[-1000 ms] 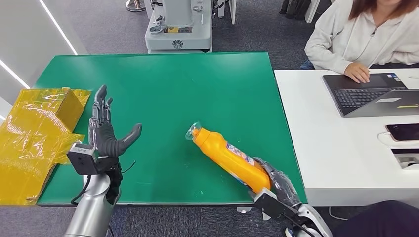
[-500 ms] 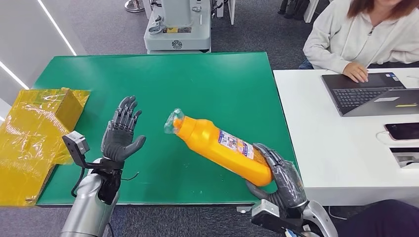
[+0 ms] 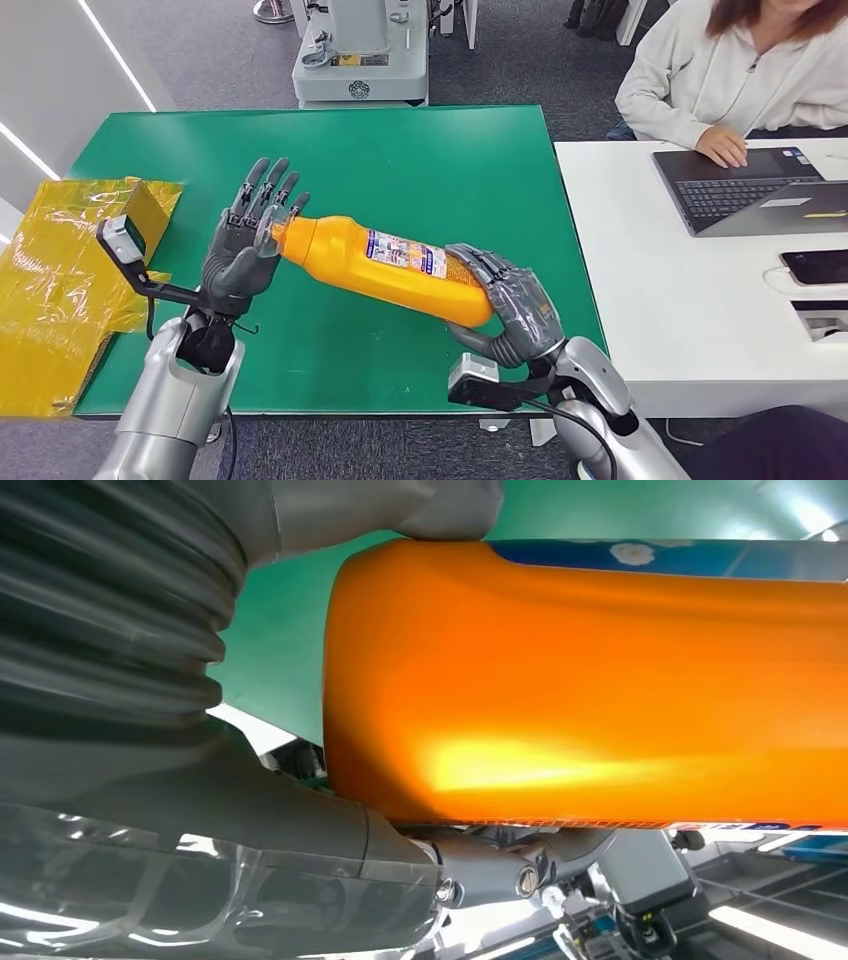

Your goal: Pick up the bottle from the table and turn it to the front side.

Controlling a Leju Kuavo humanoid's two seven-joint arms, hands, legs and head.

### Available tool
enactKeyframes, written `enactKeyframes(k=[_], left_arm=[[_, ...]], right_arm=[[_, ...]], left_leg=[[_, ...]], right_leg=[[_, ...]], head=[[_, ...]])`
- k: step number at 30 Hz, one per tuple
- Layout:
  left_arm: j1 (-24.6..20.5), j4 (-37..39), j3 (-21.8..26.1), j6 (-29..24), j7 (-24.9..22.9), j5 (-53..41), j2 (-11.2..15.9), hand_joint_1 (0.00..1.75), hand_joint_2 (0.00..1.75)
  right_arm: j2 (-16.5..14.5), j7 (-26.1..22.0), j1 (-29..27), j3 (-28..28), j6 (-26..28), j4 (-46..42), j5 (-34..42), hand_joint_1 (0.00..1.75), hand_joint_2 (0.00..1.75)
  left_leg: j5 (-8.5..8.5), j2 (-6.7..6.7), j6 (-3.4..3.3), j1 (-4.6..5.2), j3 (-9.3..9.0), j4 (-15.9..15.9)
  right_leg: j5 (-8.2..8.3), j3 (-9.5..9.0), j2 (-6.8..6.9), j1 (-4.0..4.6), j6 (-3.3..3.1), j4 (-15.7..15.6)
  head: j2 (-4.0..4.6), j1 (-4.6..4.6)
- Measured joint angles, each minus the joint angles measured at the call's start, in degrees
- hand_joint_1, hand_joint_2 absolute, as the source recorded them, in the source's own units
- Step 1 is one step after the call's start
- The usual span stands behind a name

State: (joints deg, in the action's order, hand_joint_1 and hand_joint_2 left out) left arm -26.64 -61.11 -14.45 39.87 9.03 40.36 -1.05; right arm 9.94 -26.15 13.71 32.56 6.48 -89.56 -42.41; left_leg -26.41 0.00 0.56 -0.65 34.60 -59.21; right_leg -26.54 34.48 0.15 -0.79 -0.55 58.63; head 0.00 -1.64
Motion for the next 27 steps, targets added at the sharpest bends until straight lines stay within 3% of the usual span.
enactKeyframes(k=[8,12,20,27], left_arm=[[-0.35,0.6,-3.57,-0.36,0.08,3.13,2.1,0.0,1.75],[-0.28,1.18,-5.44,-2.96,1.57,1.13,2.23,0.0,1.75],[-1.54,1.55,-10.36,-10.6,5.69,-4.1,-0.03,0.0,1.75],[-0.58,-5.84,-13.41,-14.89,5.68,-6.42,-1.48,0.0,1.75]], right_arm=[[-0.01,-0.08,2.42,0.6,2.53,0.58,1.83,1.75,1.75],[-0.2,0.04,2.84,0.56,3.28,-0.11,2.6,1.75,1.75],[-1.86,1.01,2.93,-0.04,5.54,0.04,1.26,1.75,1.75],[-3.45,1.48,1.94,-1.45,5.62,1.0,-0.78,1.75,1.75]], left_leg=[[-0.01,0.01,-0.01,0.0,0.01,0.0],[-0.01,0.01,-0.01,0.0,0.0,0.0],[-0.01,-0.01,-0.01,0.01,0.01,-0.02],[-0.02,-0.02,-0.01,0.0,0.02,-0.01]], right_leg=[[0.0,0.01,-0.01,0.0,0.0,-0.01],[0.0,0.01,0.0,0.0,0.0,-0.01],[0.0,0.0,-0.01,-0.01,0.0,-0.02],[0.0,0.02,-0.01,-0.01,0.01,-0.02]], head=[[0.0,-0.01],[0.0,-0.01],[0.0,0.0],[0.0,0.0]])
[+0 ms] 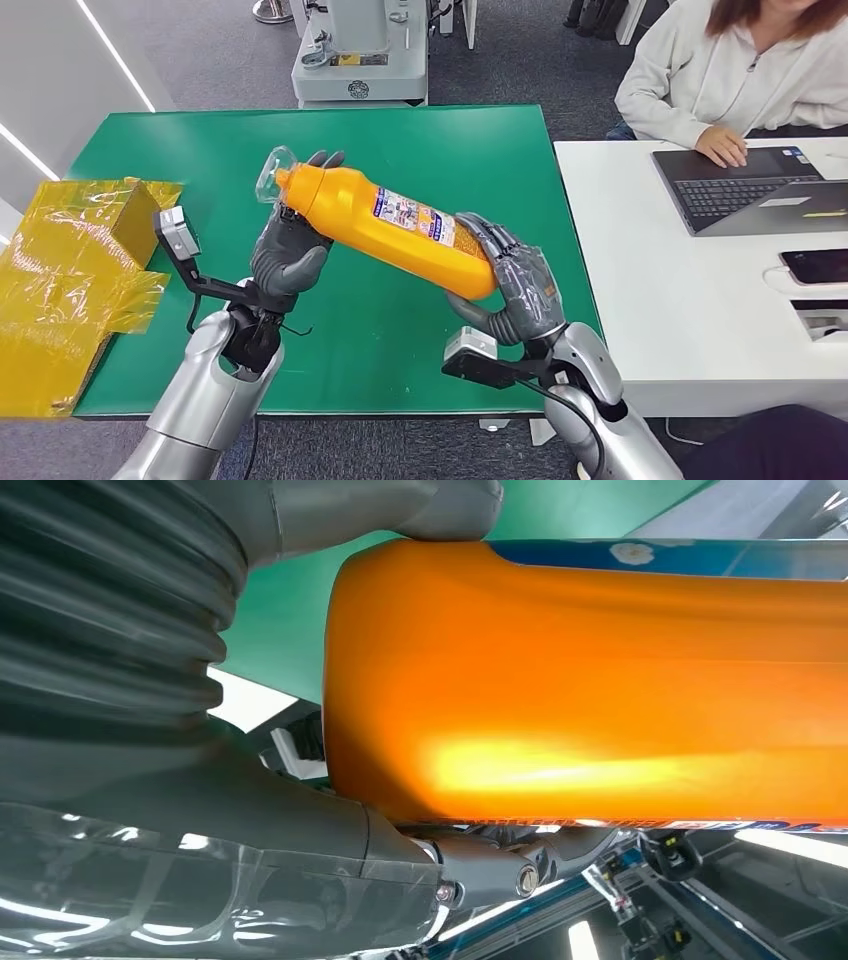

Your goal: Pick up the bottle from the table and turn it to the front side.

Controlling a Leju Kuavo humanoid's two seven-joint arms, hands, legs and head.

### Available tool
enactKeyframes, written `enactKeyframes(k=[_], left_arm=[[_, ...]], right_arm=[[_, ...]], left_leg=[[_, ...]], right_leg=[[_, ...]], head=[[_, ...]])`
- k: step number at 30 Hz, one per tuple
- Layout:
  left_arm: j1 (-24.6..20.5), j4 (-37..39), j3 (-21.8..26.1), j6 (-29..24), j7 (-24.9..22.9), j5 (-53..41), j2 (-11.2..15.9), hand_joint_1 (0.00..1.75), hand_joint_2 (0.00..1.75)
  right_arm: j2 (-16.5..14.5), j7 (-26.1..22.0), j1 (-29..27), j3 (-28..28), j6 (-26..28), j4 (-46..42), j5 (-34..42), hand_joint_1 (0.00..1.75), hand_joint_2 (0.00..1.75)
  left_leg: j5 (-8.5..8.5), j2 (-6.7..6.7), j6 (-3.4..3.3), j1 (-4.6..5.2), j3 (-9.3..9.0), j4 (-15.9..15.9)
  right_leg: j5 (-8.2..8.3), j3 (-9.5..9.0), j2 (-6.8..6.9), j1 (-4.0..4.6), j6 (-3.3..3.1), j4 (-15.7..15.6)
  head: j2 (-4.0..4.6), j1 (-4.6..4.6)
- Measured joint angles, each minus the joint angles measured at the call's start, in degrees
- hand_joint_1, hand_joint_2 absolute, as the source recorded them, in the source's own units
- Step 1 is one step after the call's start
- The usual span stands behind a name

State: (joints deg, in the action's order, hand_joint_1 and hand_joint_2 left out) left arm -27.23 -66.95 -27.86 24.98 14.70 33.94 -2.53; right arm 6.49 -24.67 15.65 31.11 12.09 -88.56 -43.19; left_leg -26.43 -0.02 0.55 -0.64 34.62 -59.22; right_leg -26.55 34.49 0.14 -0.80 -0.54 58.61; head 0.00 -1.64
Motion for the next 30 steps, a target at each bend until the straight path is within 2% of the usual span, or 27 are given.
enactKeyframes(k=[7,14,20,30], left_arm=[[1.77,-4.5,-0.31,-0.75,-1.23,0.31,-0.14,0.0,1.75],[1.59,-4.78,-0.92,-1.1,-1.91,0.42,-1.62,0.0,1.75],[-1.07,-1.36,-2.72,-3.85,-0.55,-2.21,-4.05,0.0,1.75],[-7.8,5.77,-4.41,-8.02,1.58,-5.96,-8.27,0.0,1.75]], right_arm=[[-0.53,0.15,-0.66,-3.24,-0.31,0.31,0.28,1.75,1.75],[-1.45,-1.94,-0.29,-4.81,-0.48,2.26,1.36,1.75,1.75],[-2.82,-2.34,1.09,-4.82,-0.63,3.86,1.75,1.75,1.75],[-3.08,-3.86,3.76,-4.27,0.59,9.45,3.08,1.75,1.75]], left_leg=[[0.0,0.01,0.0,0.0,-0.01,0.0],[0.0,0.01,0.0,0.0,0.0,-0.01],[0.0,-0.01,0.0,0.0,0.0,-0.02],[0.01,0.01,0.0,0.01,0.0,-0.03]], right_leg=[[0.0,0.0,0.0,0.0,0.0,0.0],[0.01,0.0,0.0,-0.01,0.0,0.0],[0.01,0.0,0.03,0.0,0.0,0.0],[0.02,0.0,0.01,-0.01,0.01,0.0]], head=[[0.0,0.01],[0.0,0.0],[0.0,0.01],[0.0,0.01]])
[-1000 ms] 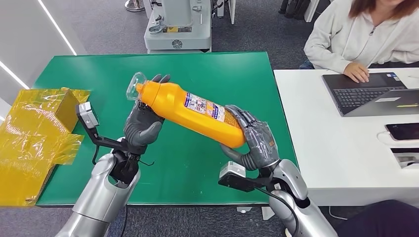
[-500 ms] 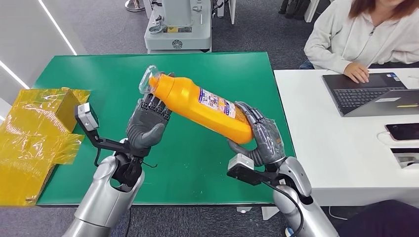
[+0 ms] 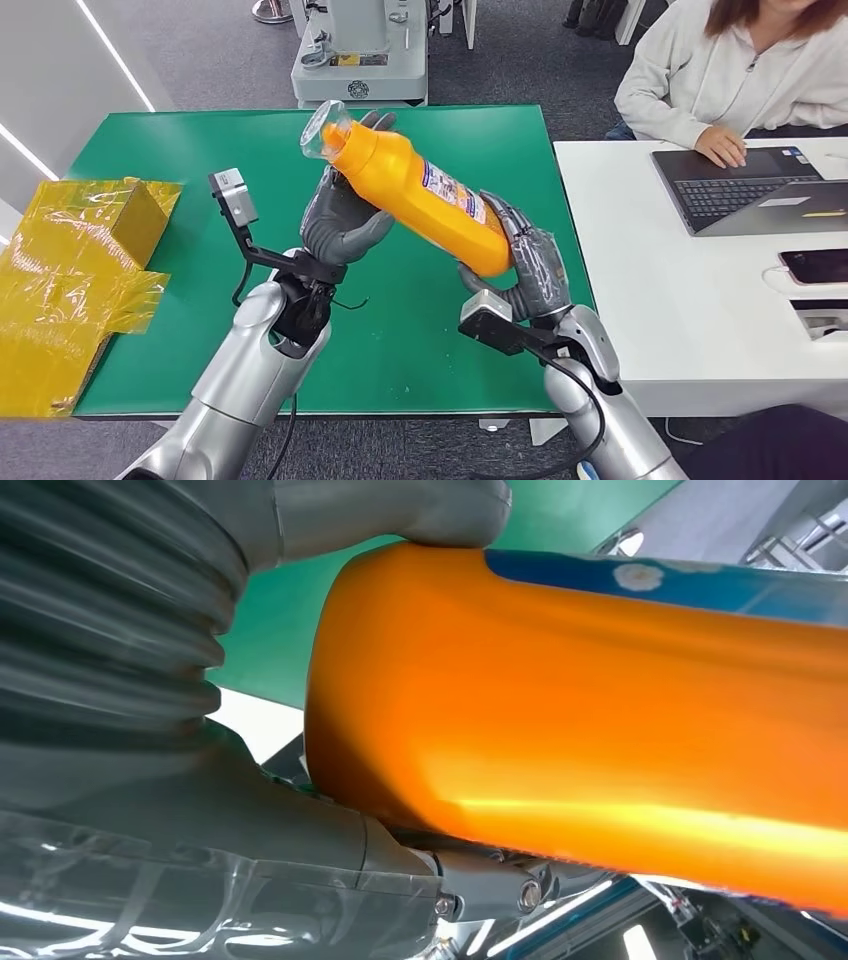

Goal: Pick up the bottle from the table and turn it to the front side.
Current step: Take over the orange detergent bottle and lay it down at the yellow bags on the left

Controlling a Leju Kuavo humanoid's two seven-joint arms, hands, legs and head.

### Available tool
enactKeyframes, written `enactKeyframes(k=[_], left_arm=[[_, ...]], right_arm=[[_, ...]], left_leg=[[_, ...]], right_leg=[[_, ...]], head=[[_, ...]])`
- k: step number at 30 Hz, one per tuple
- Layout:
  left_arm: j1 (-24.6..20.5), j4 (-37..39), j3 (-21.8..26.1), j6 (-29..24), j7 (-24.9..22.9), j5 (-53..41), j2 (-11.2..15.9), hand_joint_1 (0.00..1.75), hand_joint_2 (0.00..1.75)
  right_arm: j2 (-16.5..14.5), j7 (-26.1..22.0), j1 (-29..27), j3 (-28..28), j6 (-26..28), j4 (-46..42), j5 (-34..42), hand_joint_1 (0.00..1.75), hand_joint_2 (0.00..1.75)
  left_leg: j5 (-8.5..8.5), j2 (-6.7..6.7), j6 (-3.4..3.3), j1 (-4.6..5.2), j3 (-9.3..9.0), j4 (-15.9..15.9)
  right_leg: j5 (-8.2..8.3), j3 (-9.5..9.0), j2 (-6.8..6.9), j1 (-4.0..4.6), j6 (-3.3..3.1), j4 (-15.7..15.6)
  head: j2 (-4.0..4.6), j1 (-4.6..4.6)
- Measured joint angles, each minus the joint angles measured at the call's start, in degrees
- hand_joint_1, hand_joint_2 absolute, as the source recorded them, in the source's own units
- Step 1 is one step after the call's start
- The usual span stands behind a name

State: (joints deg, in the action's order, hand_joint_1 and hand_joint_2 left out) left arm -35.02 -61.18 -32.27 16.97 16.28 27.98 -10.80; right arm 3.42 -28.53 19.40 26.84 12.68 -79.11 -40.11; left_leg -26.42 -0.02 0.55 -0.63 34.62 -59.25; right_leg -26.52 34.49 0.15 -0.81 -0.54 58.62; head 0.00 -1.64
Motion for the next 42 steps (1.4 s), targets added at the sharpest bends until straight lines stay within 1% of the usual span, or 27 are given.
enactKeyframes(k=[8,9,12,13,30,34,38,40,42], left_arm=[[-2.94,4.43,-0.14,-0.93,0.68,1.37,-0.83,0.0,1.75],[-3.27,4.92,-0.16,-1.15,0.68,1.4,-0.92,0.39,1.75],[-4.26,6.43,-0.28,-1.56,0.68,1.7,-1.27,1.7,1.75],[-4.52,6.91,-0.34,-1.58,0.73,1.78,-1.39,1.75,1.75],[-5.75,11.46,-1.61,-1.84,1.91,2.63,-2.29,1.75,1.75],[-5.97,12.25,-2.04,-1.54,3.22,1.75,-2.29,1.75,1.75],[-6.95,13.16,-2.65,-2.37,5.24,-1.96,-2.15,1.75,1.75],[-7.71,13.58,-2.75,-4.15,6.46,-4.96,-1.71,1.75,1.75],[-8.66,13.94,-2.69,-5.98,7.44,-8.37,-0.72,1.75,1.75]], right_arm=[[-0.84,-0.26,2.63,1.71,-0.21,4.99,0.61,1.75,1.75],[-1.02,-0.29,2.87,1.82,-0.19,5.63,0.69,1.75,1.75],[-1.62,-0.43,3.51,2.06,0.02,7.34,0.95,1.75,1.75],[-1.77,-0.45,3.67,2.1,0.08,7.77,1.02,1.75,1.75],[-1.93,-0.46,4.01,2.18,1.53,10.8,1.66,1.75,1.75],[-1.93,-0.19,3.42,2.08,1.77,10.51,1.33,0.0,1.75],[-1.91,-0.06,2.52,1.68,1.67,9.51,0.97,0.0,1.75],[-1.84,-0.42,1.86,1.38,1.54,8.77,1.5,0.0,1.75],[-1.55,-1.29,1.01,1.13,1.37,7.94,2.72,0.0,1.75]], left_leg=[[0.0,0.0,0.0,-0.01,-0.01,0.01],[0.0,0.0,0.0,-0.01,-0.01,0.01],[0.0,0.0,0.0,-0.01,-0.01,0.01],[0.0,0.0,0.0,-0.01,-0.01,0.01],[0.0,0.01,0.0,-0.01,-0.02,0.0],[0.0,0.01,0.0,0.0,-0.01,0.0],[0.0,0.0,0.0,0.0,0.0,0.0],[0.0,0.01,0.0,0.0,0.0,0.0],[0.0,0.02,0.0,0.0,-0.01,0.0]], right_leg=[[0.0,0.02,-0.02,0.02,0.0,0.02],[0.0,0.02,-0.02,0.02,0.0,0.02],[0.0,0.02,-0.02,0.02,0.0,0.02],[0.0,0.02,-0.02,0.01,0.0,0.02],[0.0,0.03,-0.02,0.01,0.0,0.01],[0.0,0.03,-0.02,0.01,0.0,0.01],[0.0,0.03,-0.02,0.0,0.0,0.0],[0.0,0.02,-0.03,0.0,0.0,0.01],[0.0,0.02,-0.03,0.01,0.0,0.01]], head=[[0.0,-0.01],[0.0,-0.01],[0.0,-0.01],[0.0,-0.01],[0.0,-0.01],[0.0,0.0],[0.0,0.0],[0.0,-0.01],[0.0,-0.02]])
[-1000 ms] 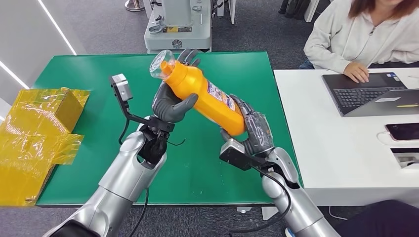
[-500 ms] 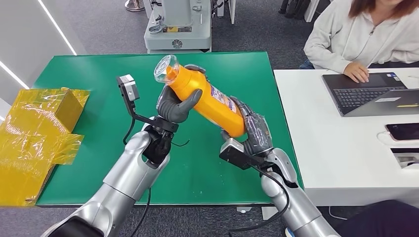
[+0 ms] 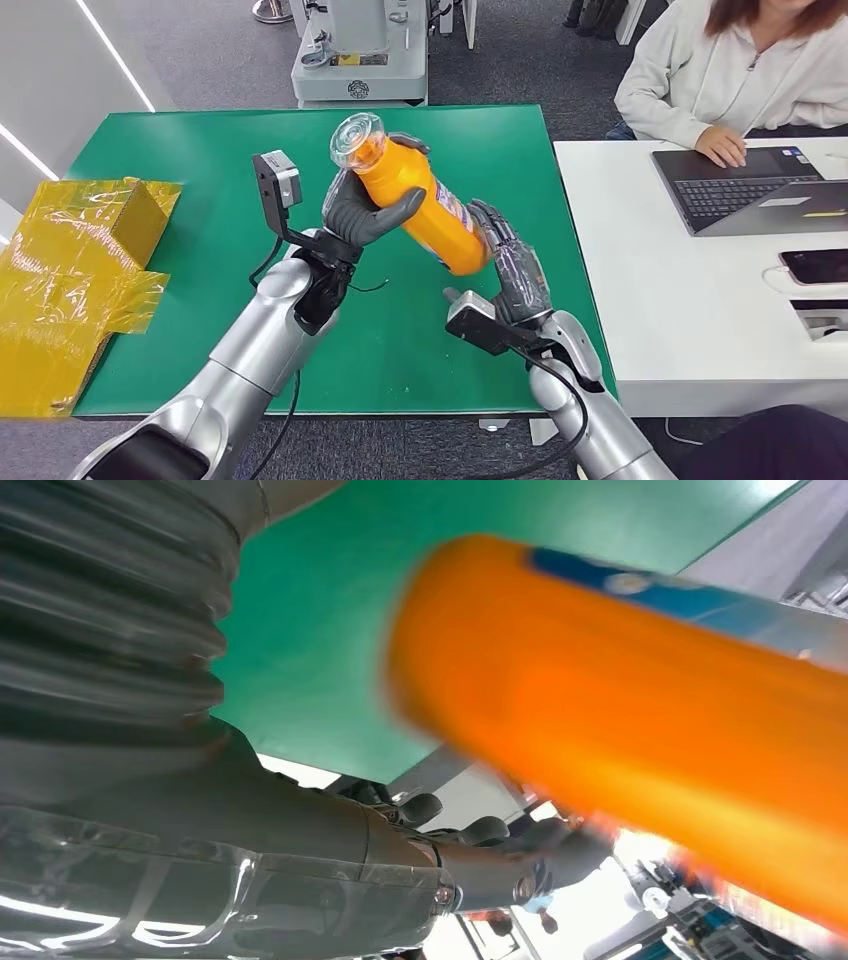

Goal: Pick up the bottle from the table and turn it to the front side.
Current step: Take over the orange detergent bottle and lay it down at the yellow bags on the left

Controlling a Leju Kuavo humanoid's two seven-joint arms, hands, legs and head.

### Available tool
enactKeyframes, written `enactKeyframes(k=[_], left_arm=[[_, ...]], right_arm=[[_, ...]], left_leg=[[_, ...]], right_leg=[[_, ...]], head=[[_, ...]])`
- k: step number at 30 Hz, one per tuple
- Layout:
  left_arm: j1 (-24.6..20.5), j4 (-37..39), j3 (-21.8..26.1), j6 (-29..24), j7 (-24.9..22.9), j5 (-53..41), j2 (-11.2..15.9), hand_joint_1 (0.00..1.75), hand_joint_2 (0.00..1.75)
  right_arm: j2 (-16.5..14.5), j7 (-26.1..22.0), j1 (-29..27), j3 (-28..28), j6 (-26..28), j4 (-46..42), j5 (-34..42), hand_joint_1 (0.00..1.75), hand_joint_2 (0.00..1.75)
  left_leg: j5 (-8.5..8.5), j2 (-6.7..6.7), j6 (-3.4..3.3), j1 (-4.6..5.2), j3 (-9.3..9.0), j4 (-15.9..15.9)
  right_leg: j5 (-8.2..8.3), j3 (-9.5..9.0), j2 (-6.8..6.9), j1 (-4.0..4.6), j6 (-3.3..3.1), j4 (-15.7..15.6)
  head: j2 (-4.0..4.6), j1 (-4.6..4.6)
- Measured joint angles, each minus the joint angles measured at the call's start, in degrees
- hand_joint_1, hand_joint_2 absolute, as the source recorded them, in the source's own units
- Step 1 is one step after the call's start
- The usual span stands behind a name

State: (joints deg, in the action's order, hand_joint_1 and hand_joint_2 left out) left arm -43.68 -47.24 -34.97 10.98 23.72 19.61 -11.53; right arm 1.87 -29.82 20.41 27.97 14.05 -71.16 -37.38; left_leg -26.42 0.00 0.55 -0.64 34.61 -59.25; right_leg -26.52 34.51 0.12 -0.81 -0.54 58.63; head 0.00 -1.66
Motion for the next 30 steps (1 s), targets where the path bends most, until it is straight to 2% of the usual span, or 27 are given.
enactKeyframes(k=[5,9,13,16,18,24,30], left_arm=[[-2.36,0.93,1.26,-4.58,1.37,-9.42,3.21,1.75,1.75],[-4.73,1.66,1.79,-11.0,3.2,-20.64,5.87,1.75,1.75],[-8.3,2.74,1.29,-22.73,2.85,-37.8,8.79,1.75,1.75],[-12.06,4.44,0.29,-32.81,0.27,-53.08,11.31,1.75,1.75],[-14.51,5.66,-0.16,-36.51,-2.18,-61.77,13.15,1.75,1.75],[-19.97,10.71,-0.87,-39.29,-10.97,-86.58,18.16,1.75,1.75],[-23.11,17.14,-2.18,-36.13,-14.71,-100.25,20.91,1.75,1.75]], right_arm=[[1.2,-1.57,-1.39,-0.38,-0.45,-2.01,2.77,0.0,1.75],[1.54,-1.6,-1.79,-0.34,-1.22,-3.91,3.2,0.0,1.75],[1.99,-1.43,-1.91,-0.09,-2.38,-6.12,3.39,0.0,1.75],[2.63,-1.43,-1.87,0.27,-3.08,-7.63,3.99,0.0,1.75],[2.89,-1.39,-1.87,0.55,-3.17,-8.52,4.16,0.0,1.75],[3.01,-1.25,-3.49,1.0,-2.92,-11.09,2.38,0.0,1.75],[2.98,-0.89,-6.14,0.89,-2.7,-13.82,-0.22,0.0,1.75]], left_leg=[[0.02,0.01,0.02,-0.01,-0.01,0.0],[0.03,0.02,0.04,-0.02,-0.01,0.0],[0.04,0.03,0.05,-0.02,0.0,0.0],[0.04,0.04,0.05,-0.02,0.0,0.0],[0.04,0.04,0.05,-0.02,0.0,0.0],[0.05,0.06,0.06,-0.02,-0.02,0.01],[0.05,0.06,0.06,-0.02,0.0,0.02]], right_leg=[[0.01,0.01,-0.02,0.02,-0.01,0.04],[0.02,0.02,-0.03,0.02,-0.03,0.05],[0.02,0.02,-0.05,0.02,-0.03,0.06],[0.02,0.02,-0.06,0.02,-0.03,0.06],[0.02,0.02,-0.06,0.02,-0.03,0.07],[0.02,0.03,-0.08,0.02,-0.04,0.07],[0.01,0.02,-0.08,0.03,-0.04,0.08]], head=[[0.0,0.01],[0.0,0.01],[0.0,0.01],[0.0,0.02],[0.0,0.02],[0.0,0.01],[0.0,0.02]])
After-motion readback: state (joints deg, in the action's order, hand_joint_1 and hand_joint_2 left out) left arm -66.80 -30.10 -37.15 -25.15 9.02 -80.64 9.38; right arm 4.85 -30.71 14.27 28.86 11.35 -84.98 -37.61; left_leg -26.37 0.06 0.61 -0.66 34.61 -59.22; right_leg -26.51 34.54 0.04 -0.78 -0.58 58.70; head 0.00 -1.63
